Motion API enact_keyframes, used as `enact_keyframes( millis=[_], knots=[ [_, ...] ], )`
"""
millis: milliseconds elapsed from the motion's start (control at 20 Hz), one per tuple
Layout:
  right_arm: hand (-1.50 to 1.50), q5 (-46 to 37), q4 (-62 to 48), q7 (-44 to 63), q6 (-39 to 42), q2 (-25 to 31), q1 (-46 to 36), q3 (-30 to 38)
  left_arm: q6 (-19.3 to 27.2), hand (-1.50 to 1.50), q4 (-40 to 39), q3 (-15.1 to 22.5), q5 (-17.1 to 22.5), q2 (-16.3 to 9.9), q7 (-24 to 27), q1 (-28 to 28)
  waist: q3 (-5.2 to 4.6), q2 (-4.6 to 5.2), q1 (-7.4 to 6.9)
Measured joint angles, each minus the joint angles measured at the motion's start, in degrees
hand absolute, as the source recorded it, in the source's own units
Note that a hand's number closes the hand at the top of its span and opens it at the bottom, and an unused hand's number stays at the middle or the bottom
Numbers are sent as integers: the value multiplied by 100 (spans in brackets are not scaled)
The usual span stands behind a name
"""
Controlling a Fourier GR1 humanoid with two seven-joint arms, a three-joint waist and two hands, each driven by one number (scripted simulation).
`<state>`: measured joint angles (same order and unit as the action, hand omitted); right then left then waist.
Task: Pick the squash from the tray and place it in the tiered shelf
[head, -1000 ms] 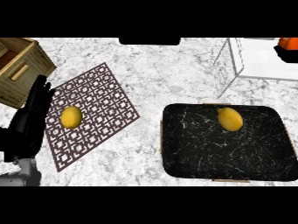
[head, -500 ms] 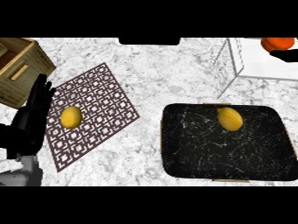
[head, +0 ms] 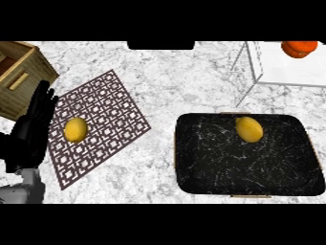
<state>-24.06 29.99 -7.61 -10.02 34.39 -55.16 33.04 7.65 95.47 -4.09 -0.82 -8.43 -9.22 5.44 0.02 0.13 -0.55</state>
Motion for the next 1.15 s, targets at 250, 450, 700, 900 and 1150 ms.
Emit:
enact_keyframes(
  millis=[250, 450, 700, 900, 1150],
  knots=[
    [-150, 333, 204, 327, 46, 459, 207, 305, 39, 0, 161, 31, -40, 56, -15, -138, -2, -18, 42],
    [-150, 604, 314, 631, 251, 907, 558, 562, -23, 0, 196, -33, -1, 0, -6, -191, -3, -24, 77],
    [-150, 1072, 596, 691, 929, 1432, 1334, 900, -33, 0, 169, -94, 3, -12, 14, -190, -4, -32, 117],
    [-150, 1476, 581, 542, 1589, 1886, 1858, 1185, -75, 0, 77, -95, 11, 7, 58, -143, -2, -23, 104],
    [-150, 1915, 698, 365, 2132, 2166, 2441, 1409, -78, 0, 64, -120, -16, 18, 64, -145, -1, -20, 85]
  ],
)
